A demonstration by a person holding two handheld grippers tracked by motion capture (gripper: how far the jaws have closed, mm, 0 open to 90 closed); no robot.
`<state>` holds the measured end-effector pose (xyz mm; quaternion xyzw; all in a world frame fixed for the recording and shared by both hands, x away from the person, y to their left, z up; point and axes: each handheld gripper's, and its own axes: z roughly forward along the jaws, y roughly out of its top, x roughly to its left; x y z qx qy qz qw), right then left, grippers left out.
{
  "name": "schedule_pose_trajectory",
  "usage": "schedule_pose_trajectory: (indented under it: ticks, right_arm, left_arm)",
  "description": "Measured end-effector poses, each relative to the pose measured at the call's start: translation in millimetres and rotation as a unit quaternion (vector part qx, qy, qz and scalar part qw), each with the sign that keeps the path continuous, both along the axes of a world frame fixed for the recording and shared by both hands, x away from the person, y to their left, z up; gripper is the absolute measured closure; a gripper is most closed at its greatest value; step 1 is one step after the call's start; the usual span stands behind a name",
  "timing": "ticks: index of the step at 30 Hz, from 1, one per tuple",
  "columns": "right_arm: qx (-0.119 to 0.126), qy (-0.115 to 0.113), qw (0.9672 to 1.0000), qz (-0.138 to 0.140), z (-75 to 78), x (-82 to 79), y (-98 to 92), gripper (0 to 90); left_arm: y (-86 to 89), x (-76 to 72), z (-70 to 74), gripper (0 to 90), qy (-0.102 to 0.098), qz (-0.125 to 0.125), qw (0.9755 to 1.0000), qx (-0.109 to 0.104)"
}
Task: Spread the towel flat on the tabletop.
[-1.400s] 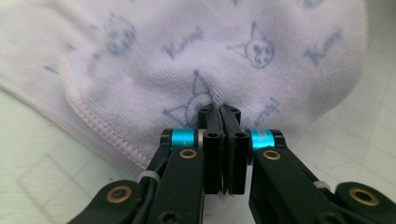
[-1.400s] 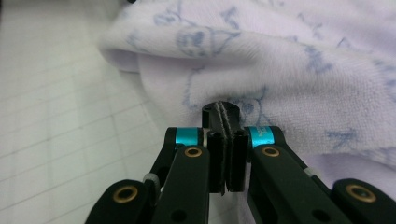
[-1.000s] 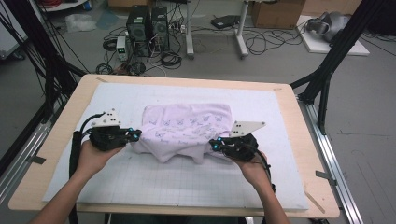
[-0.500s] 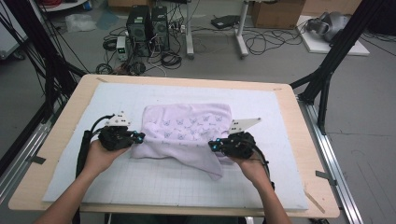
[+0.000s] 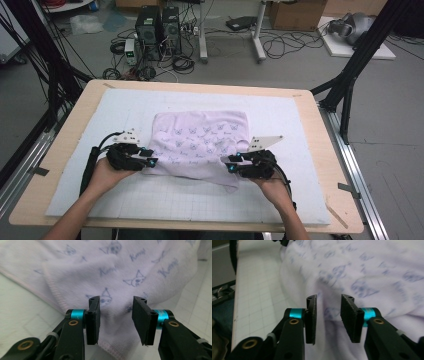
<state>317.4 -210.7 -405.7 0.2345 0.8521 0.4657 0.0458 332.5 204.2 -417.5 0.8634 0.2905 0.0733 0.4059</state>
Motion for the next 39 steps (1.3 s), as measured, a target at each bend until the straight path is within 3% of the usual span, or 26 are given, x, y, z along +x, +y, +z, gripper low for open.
schedule_pose_trajectory:
  ticks: [2,4,7,9,16,20,24,26,27,30,32,35,37,39]
  right_arm:
    - [-0.013,0.008,0.9998,0.012,-10.2,-3.0,7.5,61.6]
    - [-0.03,0.016,0.9992,0.019,-19.5,-4.4,14.6,66.4]
    - [-0.046,0.022,0.9981,0.034,-29.8,-5.6,21.5,84.3]
    - [-0.047,0.023,0.9977,0.043,-30.3,-6.8,22.6,85.0]
    - [-0.015,-0.008,0.9989,0.044,-2.2,-25.8,9.3,85.0]
    - [-0.011,-0.022,0.9982,0.055,12.2,-50.4,4.9,84.9]
    - [-0.002,-0.017,0.9967,0.08,23.1,-77.3,3.1,79.6]
    - [0.009,-0.02,0.9948,0.1,31.5,-89.7,1.3,74.3]
    - [0.014,-0.027,0.9943,0.103,35.3,-92.5,-0.4,71.7]
    - [0.013,-0.033,0.9952,0.091,39.1,-86.4,-5.3,67.3]
    - [0.024,-0.025,0.996,0.082,35.0,-76.3,-8.1,67.3]
    - [0.022,-0.013,0.9974,0.068,22.5,-61.1,-9.7,66.5]
    - [0.002,-0.015,0.998,0.062,13.4,-54.8,-7.2,66.5]
    - [-0.049,-0.022,0.9972,0.052,-0.7,-46.1,-2.4,65.8]
  left_arm:
    - [-5.8,-0.3,-9.3,61.1,0.004,-0.01,0.9999,0.013]
    - [-11.3,-1.7,-16.9,76.0,0.005,-0.015,0.9996,0.023]
    - [-13.4,-4.9,-13.0,86.4,-0.007,-0.022,0.9993,0.031]
    - [-11.2,-8.4,-7.5,86.9,-0.014,-0.021,0.9993,0.027]
    - [4.0,-36.9,20.0,87.2,-0.03,-0.022,0.9993,-0.007]
    - [9.1,-62.6,34.1,87.2,-0.034,-0.037,0.9985,-0.021]
    - [11.8,-90.5,48.0,86.8,-0.038,-0.054,0.9976,-0.019]
    - [12.2,-101.0,53.1,81.0,-0.042,-0.06,0.9971,-0.023]
    - [11.6,-102.9,54.5,72.2,-0.04,-0.062,0.997,-0.023]
    - [8.0,-98.4,51.7,63.9,-0.043,-0.061,0.9971,-0.014]
    - [4.3,-90.8,44.2,62.8,-0.044,-0.055,0.9974,-0.015]
    - [-1.1,-76.0,30.1,62.6,-0.044,-0.048,0.9978,-0.009]
    - [-3.9,-65.7,20.0,62.6,-0.037,-0.046,0.9982,-0.013]
    - [-6.9,-55.8,10.3,62.6,-0.033,-0.042,0.9986,-0.004]
